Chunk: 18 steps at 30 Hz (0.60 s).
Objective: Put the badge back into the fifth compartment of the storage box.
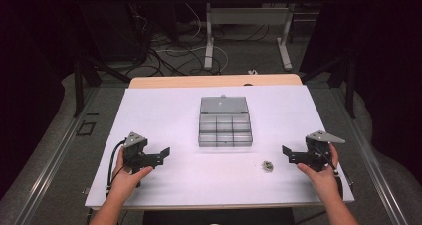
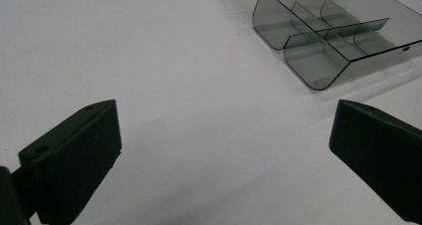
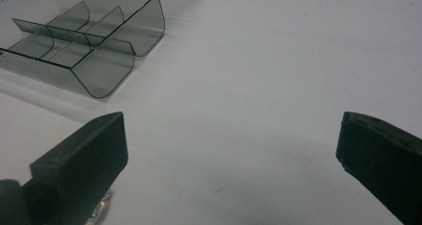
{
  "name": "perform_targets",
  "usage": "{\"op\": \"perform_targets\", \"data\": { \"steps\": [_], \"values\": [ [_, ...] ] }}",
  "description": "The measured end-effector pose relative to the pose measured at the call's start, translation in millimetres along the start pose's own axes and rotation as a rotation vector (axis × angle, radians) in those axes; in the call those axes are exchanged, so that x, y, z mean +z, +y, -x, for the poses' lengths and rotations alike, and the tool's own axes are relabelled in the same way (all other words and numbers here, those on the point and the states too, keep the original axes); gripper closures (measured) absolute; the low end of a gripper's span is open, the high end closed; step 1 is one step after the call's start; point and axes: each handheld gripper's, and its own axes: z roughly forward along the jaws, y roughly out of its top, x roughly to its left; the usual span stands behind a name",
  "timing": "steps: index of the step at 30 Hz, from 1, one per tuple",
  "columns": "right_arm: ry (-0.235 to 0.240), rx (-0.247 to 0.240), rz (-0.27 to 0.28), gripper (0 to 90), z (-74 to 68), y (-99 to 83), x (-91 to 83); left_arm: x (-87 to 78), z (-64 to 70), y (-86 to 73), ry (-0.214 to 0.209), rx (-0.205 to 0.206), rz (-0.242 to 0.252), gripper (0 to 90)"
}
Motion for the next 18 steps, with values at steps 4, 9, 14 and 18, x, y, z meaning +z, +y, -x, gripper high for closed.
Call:
{"op": "perform_targets", "data": {
  "steps": [4, 9, 14, 18],
  "values": [
    [0.012, -0.015, -0.005, 0.8, -3.1, 0.4, -1.3, 0.0, 2.0, 0.6, -0.005, 0.009, 0.004, 0.1],
    [0.027, -0.05, -0.003, 2.4, -7.8, 3.1, -1.4, -1.3, 4.4, 0.6, -0.022, 0.013, 0.017, 0.1],
    [0.063, -0.074, -0.001, 7.9, -15.5, 7.8, -3.0, -3.7, 7.2, 1.7, -0.029, 0.022, 0.014, 0.7],
    [0.088, -0.115, -0.009, 15.2, -21.8, 9.3, -4.4, -5.6, 9.2, 2.2, -0.033, 0.02, 0.008, 2.4]
  ]
}}
